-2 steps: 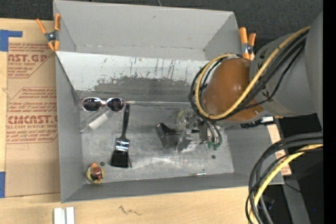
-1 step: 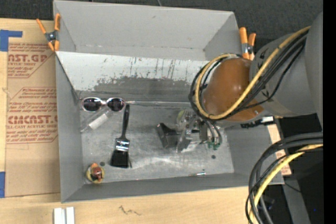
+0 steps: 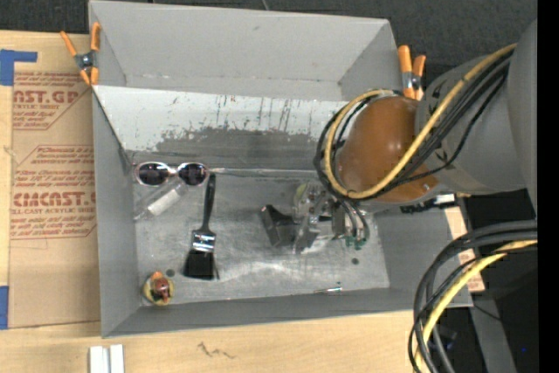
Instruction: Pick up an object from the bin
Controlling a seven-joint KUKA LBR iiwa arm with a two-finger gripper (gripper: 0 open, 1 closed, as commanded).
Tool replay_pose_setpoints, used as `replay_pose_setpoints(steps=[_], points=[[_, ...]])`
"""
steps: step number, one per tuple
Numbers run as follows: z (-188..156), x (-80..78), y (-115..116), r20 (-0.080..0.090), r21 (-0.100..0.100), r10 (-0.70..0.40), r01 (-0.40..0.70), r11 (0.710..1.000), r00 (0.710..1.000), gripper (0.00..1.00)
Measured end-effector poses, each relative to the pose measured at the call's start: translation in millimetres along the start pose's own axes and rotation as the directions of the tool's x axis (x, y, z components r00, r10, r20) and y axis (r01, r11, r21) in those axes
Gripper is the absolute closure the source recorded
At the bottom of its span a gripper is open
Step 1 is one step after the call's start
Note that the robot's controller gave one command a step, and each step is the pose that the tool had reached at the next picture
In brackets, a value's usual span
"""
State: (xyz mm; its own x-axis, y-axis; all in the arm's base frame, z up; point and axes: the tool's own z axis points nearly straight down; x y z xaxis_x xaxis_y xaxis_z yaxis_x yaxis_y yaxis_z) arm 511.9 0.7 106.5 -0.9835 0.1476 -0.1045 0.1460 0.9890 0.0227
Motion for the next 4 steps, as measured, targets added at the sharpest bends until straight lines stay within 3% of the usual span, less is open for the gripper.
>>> replay_pose_setpoints(steps=[3, 4], points=[[0.0, 0.0, 0.0, 0.000, 0.000, 0.000, 0.000, 1.000, 1.000, 1.00], [7.0, 9.4, -0.2, -0.029, 0.003, -0.004, 0.005, 1.000, 1.000, 0.00]])
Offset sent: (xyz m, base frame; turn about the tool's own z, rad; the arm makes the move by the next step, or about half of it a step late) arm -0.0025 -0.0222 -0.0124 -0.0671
